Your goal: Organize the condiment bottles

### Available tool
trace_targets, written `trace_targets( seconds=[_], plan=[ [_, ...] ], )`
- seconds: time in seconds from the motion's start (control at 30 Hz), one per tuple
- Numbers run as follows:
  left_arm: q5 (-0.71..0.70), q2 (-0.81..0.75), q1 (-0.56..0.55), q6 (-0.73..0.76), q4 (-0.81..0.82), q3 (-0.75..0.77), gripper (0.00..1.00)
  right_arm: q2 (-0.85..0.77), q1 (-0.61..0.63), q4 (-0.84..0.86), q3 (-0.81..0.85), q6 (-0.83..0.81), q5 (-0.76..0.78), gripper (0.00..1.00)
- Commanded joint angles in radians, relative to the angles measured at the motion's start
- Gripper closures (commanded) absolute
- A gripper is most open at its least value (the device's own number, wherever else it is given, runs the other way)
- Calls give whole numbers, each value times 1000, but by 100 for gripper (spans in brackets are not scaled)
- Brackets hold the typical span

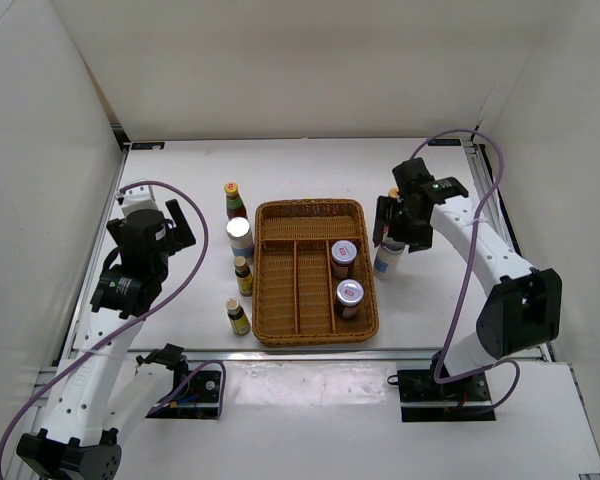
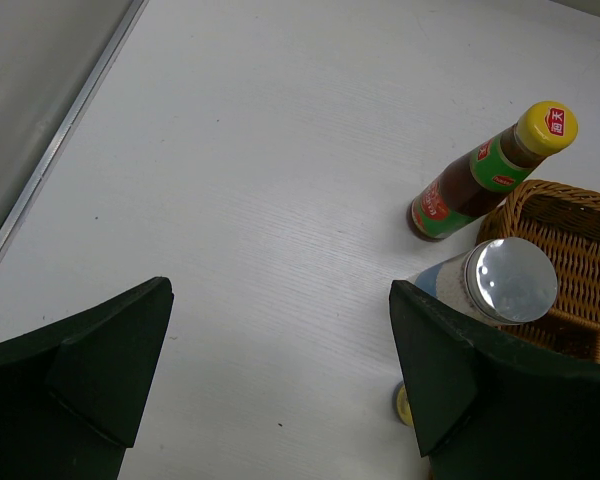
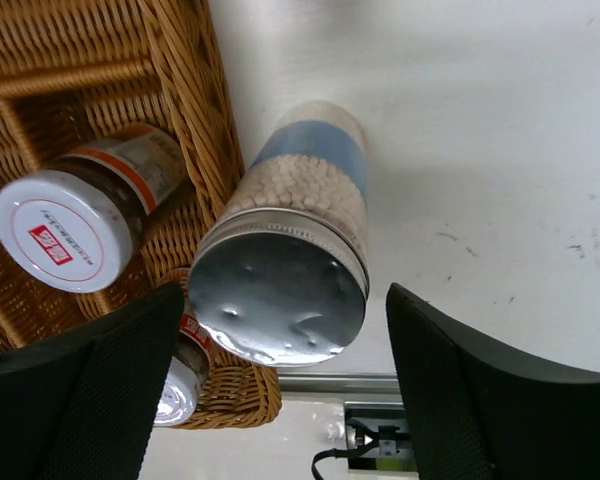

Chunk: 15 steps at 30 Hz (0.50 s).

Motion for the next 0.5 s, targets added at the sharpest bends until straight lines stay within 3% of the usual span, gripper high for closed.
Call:
trace_targets(
  seconds=[0.0, 0.17, 0.33, 0.47],
  plan=[
    [-15, -4, -3, 6, 8, -5, 0, -3, -4, 37, -35, 9, -57, 16],
    [-15, -4, -3, 6, 8, -5, 0, -25, -4, 46, -51, 9, -33, 36],
    [-15, -4, -3, 6, 8, -5, 0, -64, -4, 6, 17, -20, 44, 66],
    [-15, -4, -3, 6, 8, -5, 0, -84, -4, -45, 101, -38, 90, 79]
  ],
)
